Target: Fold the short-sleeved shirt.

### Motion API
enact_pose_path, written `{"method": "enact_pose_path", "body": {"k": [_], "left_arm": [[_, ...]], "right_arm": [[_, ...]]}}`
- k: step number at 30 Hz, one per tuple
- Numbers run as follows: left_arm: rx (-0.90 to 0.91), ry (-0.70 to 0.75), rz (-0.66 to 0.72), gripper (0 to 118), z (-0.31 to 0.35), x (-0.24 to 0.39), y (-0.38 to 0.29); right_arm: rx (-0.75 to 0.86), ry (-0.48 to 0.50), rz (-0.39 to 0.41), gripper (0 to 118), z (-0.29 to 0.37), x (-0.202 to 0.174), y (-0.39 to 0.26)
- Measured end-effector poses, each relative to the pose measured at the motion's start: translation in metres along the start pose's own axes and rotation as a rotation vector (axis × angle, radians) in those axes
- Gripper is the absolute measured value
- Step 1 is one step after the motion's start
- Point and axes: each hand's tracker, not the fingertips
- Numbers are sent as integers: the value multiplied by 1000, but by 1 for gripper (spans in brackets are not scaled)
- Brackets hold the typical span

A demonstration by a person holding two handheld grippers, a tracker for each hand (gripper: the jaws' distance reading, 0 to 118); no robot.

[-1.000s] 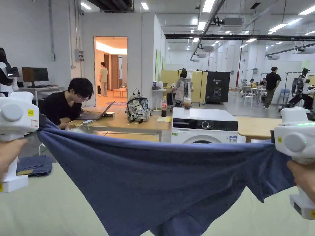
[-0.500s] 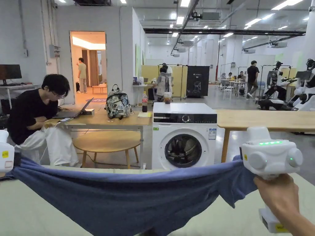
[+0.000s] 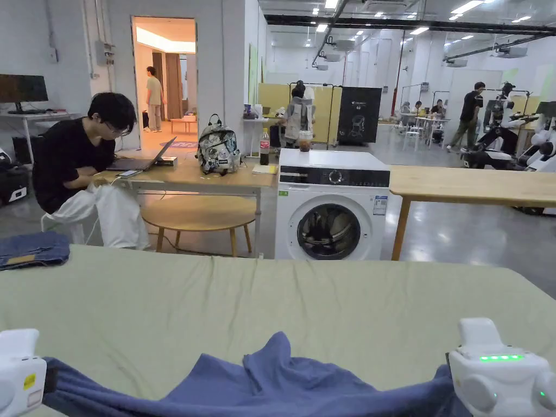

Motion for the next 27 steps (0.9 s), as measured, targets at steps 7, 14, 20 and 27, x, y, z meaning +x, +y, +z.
{"method": "enact_pose_path", "body": {"k": [7,14,20,27], "left_arm": [[-99,-11,53,0,-2,-14,-87],[-168,-19,96,1,-2,-19,-131],[-147,-25,94,63,15,-20,-128],[71,-129,82,69,66,22,-94]], "right_arm": [[-93,21,36,1,13,-4,-76],[-186,28,17,2,9,0,-121],[-182,39,14,46,19,-3,-127],[8,113,-60,65,52,-30,-91]]}}
